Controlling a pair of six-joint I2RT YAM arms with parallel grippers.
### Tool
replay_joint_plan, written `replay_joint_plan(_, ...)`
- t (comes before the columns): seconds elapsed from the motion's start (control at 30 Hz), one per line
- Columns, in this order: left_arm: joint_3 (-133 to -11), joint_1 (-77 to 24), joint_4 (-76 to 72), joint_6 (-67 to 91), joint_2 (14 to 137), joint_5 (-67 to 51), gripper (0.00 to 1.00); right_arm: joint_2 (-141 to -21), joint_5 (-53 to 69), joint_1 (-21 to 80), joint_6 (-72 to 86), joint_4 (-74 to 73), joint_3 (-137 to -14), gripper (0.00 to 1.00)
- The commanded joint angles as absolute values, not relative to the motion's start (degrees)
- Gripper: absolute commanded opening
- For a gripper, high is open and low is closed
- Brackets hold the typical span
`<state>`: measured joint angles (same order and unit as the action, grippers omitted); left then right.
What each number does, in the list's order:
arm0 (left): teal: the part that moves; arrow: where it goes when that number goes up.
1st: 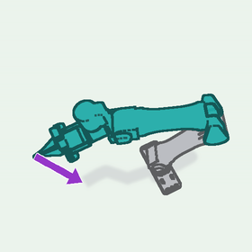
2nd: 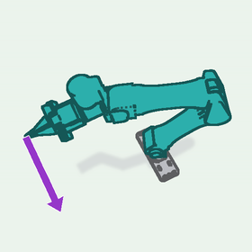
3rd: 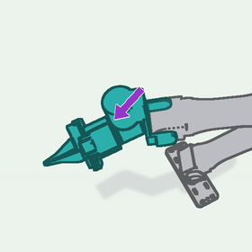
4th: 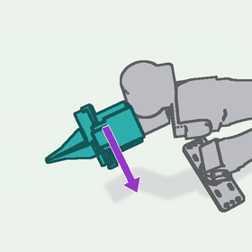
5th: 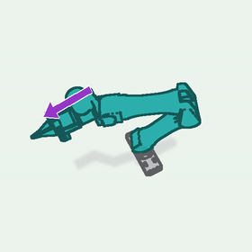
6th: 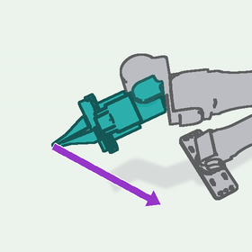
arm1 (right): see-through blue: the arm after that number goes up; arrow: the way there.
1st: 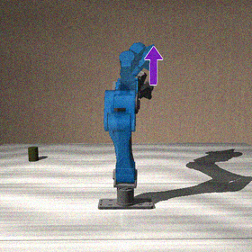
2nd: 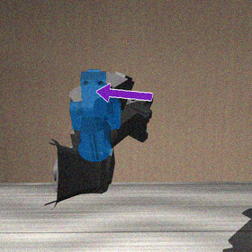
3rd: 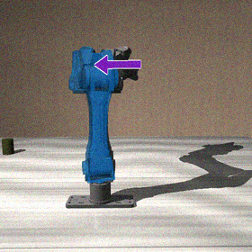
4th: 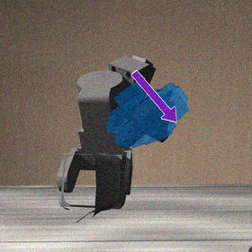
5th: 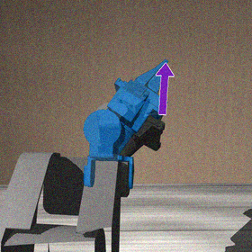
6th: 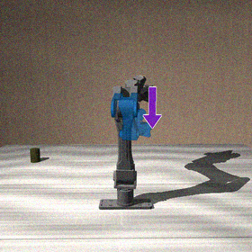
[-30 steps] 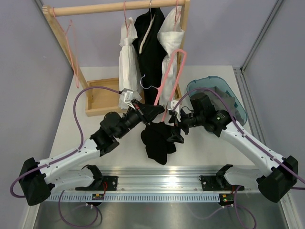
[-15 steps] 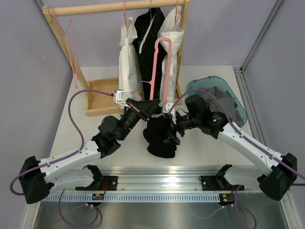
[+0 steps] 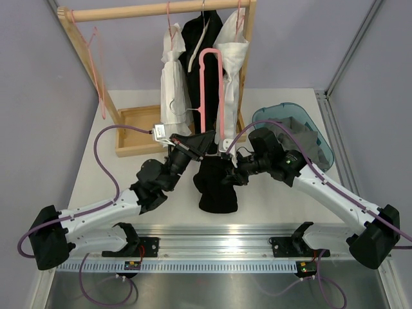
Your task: Remove the skirt from the hanger
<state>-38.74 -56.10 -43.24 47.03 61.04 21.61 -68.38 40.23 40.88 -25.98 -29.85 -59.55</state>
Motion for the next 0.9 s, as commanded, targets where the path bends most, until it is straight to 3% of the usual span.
replay_joint_plan(0.0, -38.9, -56.5, -54.2, 47.5, 61.0, 27.7, 0.00, -67.5, 42.4, 41.3, -26.6, -31.9, -61.6, 0.17)
replay_joint_plan(0.07, -38.7, -56.7, -55.3, 47.5, 60.8, 29.1, 0.00, -67.0, 42.4, 41.4, -29.2, -33.2, -61.3, 0.10)
replay_joint_plan(0.17, -38.8, -56.9, -56.4, 46.1, 60.1, 32.2, 0.00, -65.7, 41.3, 41.4, -33.2, -36.0, -59.8, 0.05)
replay_joint_plan(0.57, -43.3, -57.0, -48.0, 37.2, 58.1, 33.2, 0.00, -57.8, 31.7, 41.4, -38.9, -39.9, -51.6, 0.05)
replay_joint_plan(0.7, -47.9, -57.0, -35.0, 33.3, 55.6, 25.7, 0.00, -57.9, 25.6, 41.3, -36.8, -36.3, -49.0, 0.14)
replay_joint_plan(0.87, -55.4, -57.6, -6.1, 28.8, 48.3, 16.5, 0.00, -57.6, 24.4, 40.7, -37.3, -36.3, -48.1, 0.46)
